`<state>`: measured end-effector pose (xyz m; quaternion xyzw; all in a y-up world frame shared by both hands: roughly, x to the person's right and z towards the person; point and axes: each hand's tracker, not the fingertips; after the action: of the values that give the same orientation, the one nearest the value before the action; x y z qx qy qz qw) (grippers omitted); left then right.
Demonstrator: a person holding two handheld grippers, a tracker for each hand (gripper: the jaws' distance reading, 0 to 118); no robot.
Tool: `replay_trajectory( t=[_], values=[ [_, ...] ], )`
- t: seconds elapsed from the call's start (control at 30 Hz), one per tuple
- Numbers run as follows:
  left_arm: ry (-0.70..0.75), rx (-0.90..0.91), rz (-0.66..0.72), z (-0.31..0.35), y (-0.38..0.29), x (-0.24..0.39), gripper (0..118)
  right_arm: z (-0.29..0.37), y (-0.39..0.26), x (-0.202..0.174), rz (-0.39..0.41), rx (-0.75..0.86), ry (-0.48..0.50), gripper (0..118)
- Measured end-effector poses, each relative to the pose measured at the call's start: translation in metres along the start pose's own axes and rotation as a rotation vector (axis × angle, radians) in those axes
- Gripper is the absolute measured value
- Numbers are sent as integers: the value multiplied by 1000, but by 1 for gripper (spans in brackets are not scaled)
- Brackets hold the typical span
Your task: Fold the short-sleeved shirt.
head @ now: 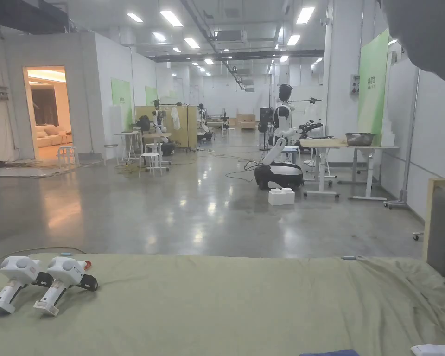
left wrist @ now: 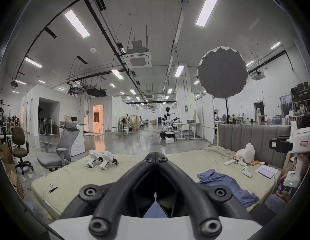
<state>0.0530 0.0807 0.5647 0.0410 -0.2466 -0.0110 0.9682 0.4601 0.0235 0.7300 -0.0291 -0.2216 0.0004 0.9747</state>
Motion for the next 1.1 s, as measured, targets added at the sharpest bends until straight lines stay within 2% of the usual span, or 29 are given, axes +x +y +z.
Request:
replay_trajectory(
  t=[0.3, 0.43, 0.47, 0.53, 0.57, 0.63, 0.87, 1.1],
  values=[
    [-37, -33, -6, -7, -5, 4, 0, -3, -2, -1, -16, -10, 7, 0],
    [-50, -115, 58, -24, -18, -20, 0, -5, -9, -1, -25, -32, 19, 0],
    [-54, -159, 89, -29, -20, -28, 6, -4, -12, -1, -22, -35, 21, 0],
    [-59, -241, 125, -39, -42, -48, 45, -1, -20, 2, -43, -47, 52, 0],
    [-49, -249, 132, -42, -56, -57, 56, -1, -23, 2, -58, -62, 55, 0],
    [-53, -326, 175, -48, -92, -77, 58, -1, -31, 5, -73, -92, 51, 0],
    [-46, -701, 260, -81, -216, -113, 76, 0, -67, 19, -89, -182, 29, 0],
    [-74, -829, 279, -115, -279, -110, 75, 1, -87, 31, -127, -264, 8, 0]
  ],
)
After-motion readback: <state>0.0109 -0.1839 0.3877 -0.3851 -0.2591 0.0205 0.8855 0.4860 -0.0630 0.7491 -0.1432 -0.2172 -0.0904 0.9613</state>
